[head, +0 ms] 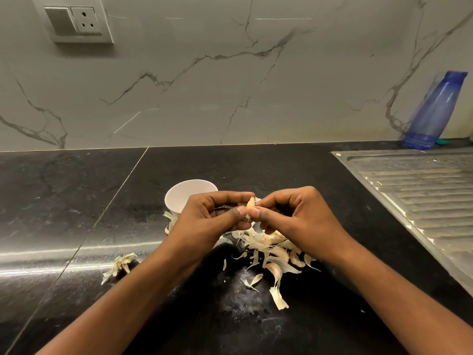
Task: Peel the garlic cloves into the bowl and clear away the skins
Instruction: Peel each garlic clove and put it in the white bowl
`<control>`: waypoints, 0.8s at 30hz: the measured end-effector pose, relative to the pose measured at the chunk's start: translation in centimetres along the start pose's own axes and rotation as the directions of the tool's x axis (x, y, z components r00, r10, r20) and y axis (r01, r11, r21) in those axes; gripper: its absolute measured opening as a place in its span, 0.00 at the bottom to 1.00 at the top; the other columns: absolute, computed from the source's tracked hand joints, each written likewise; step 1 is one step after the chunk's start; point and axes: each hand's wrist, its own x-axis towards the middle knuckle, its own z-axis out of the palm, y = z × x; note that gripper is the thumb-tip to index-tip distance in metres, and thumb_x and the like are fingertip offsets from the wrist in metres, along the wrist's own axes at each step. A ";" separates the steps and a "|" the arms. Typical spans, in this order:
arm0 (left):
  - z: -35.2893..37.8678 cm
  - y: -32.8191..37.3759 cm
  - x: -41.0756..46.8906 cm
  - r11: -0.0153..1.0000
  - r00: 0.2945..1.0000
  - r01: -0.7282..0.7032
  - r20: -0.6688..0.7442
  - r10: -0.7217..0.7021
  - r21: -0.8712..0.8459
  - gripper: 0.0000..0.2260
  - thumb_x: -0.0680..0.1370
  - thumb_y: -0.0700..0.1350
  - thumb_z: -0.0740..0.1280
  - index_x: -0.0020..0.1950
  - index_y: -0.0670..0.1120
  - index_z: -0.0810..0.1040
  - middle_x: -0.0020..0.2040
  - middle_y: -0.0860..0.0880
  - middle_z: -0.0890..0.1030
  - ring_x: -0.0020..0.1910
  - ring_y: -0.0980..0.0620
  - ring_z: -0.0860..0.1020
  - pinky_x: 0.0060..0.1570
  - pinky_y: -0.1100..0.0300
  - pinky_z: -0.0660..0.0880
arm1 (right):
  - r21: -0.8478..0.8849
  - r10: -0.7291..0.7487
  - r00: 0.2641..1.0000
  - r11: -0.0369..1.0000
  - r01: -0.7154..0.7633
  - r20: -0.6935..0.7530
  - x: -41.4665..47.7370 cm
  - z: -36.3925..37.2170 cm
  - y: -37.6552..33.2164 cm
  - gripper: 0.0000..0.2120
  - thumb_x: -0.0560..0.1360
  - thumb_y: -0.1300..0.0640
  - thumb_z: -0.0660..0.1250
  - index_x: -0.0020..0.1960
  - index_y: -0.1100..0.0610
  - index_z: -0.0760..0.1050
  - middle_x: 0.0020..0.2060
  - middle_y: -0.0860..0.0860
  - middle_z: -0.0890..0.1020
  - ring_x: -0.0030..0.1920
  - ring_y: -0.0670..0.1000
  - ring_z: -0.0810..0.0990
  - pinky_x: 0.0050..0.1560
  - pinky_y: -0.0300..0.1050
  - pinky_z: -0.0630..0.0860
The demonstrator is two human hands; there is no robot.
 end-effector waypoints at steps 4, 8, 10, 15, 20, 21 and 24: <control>0.0 0.0 0.0 1.000 1.000 -0.006 -0.001 0.006 0.024 0.11 0.80 0.35 0.70 0.61 0.42 0.85 0.52 0.43 0.88 0.49 0.44 0.87 0.53 0.56 0.84 | -0.033 -0.039 0.999 0.999 0.039 -0.002 0.0 0.0 0.1 0.05 0.78 0.55 0.77 0.52 0.55 0.88 0.40 0.48 0.89 0.39 0.51 0.88 0.41 0.44 0.85; 0.0 0.0 0.0 0.999 1.000 -0.010 0.000 0.010 0.046 0.10 0.79 0.36 0.71 0.60 0.41 0.85 0.49 0.42 0.89 0.49 0.43 0.87 0.52 0.58 0.84 | -0.049 -0.054 0.998 0.997 0.055 0.030 -0.1 0.0 0.2 0.05 0.79 0.53 0.76 0.51 0.54 0.88 0.40 0.49 0.88 0.40 0.53 0.88 0.41 0.54 0.86; -0.1 0.1 0.0 1.000 1.000 -0.007 -0.006 0.007 0.025 0.11 0.78 0.37 0.72 0.59 0.40 0.85 0.48 0.40 0.88 0.48 0.43 0.88 0.50 0.59 0.84 | -0.050 -0.063 0.997 0.997 0.065 0.041 -0.1 0.2 0.1 0.04 0.79 0.53 0.75 0.51 0.53 0.88 0.40 0.49 0.88 0.40 0.53 0.88 0.42 0.56 0.86; 0.1 0.3 -0.1 0.999 0.999 0.024 0.028 -0.022 -0.041 0.11 0.77 0.35 0.71 0.59 0.38 0.85 0.50 0.39 0.88 0.50 0.43 0.88 0.49 0.59 0.84 | -0.065 -0.054 0.998 0.997 0.051 -0.034 0.0 -0.1 0.0 0.03 0.78 0.56 0.76 0.46 0.53 0.87 0.36 0.48 0.87 0.35 0.51 0.86 0.38 0.52 0.85; -0.1 0.5 -0.1 0.979 0.996 0.087 0.043 -0.080 -0.183 0.14 0.76 0.35 0.70 0.61 0.36 0.83 0.54 0.36 0.87 0.54 0.39 0.87 0.55 0.53 0.85 | -0.014 -0.035 0.997 0.999 0.034 -0.073 0.1 -0.6 -0.1 0.02 0.77 0.57 0.78 0.45 0.54 0.87 0.36 0.49 0.87 0.35 0.52 0.85 0.38 0.44 0.84; -0.2 0.6 0.0 0.975 0.996 0.091 0.043 -0.084 -0.201 0.13 0.77 0.33 0.70 0.61 0.36 0.83 0.54 0.36 0.87 0.54 0.39 0.87 0.55 0.53 0.84 | 0.003 -0.036 0.997 0.999 0.037 -0.066 0.0 -0.6 -0.2 0.02 0.77 0.57 0.78 0.46 0.54 0.87 0.36 0.50 0.87 0.36 0.52 0.86 0.38 0.44 0.84; -0.2 0.6 -0.1 0.974 0.995 0.099 0.016 -0.098 -0.204 0.13 0.78 0.31 0.69 0.62 0.38 0.83 0.55 0.37 0.87 0.55 0.40 0.87 0.52 0.56 0.85 | 0.017 -0.062 0.997 0.998 0.062 -0.036 -0.1 -0.4 -0.3 0.05 0.75 0.54 0.79 0.47 0.55 0.87 0.38 0.50 0.88 0.38 0.52 0.87 0.41 0.49 0.86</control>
